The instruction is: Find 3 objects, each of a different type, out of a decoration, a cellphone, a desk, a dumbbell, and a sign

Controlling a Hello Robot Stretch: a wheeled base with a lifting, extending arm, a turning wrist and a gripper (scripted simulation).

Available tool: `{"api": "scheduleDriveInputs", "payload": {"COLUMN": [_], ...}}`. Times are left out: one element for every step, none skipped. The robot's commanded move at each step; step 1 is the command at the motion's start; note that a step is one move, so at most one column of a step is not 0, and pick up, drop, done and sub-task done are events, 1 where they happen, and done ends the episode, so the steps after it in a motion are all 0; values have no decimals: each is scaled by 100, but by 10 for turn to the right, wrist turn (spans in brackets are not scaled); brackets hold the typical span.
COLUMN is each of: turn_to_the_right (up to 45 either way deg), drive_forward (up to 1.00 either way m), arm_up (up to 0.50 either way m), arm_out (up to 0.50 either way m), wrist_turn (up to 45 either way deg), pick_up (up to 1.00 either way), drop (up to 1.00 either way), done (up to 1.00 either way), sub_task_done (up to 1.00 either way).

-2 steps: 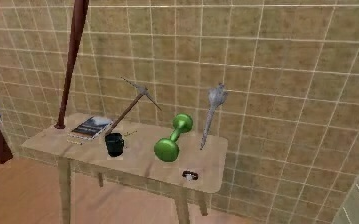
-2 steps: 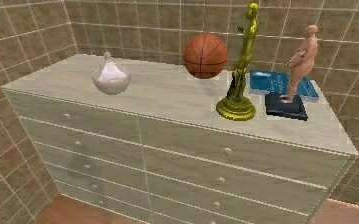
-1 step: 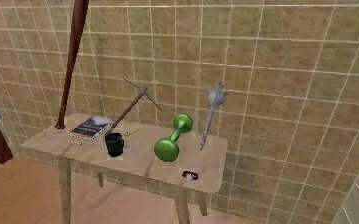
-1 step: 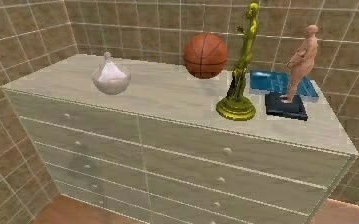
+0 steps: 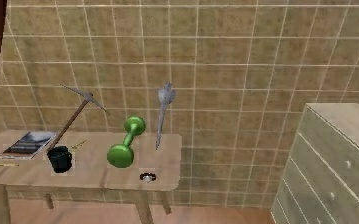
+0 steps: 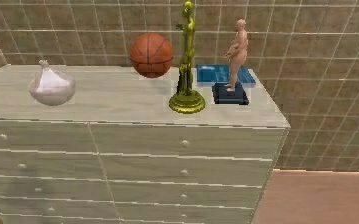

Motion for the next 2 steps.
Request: {"api": "scheduleDriveInputs", "payload": {"turn_to_the_right": [0, 0], "drive_forward": [15, 0], "arm_up": [0, 0], "arm_out": [0, 0], "wrist_turn": [0, 0], "pick_up": [0, 0], "drop": [0, 0], "done": [0, 100], "sub_task_done": [0, 0]}}
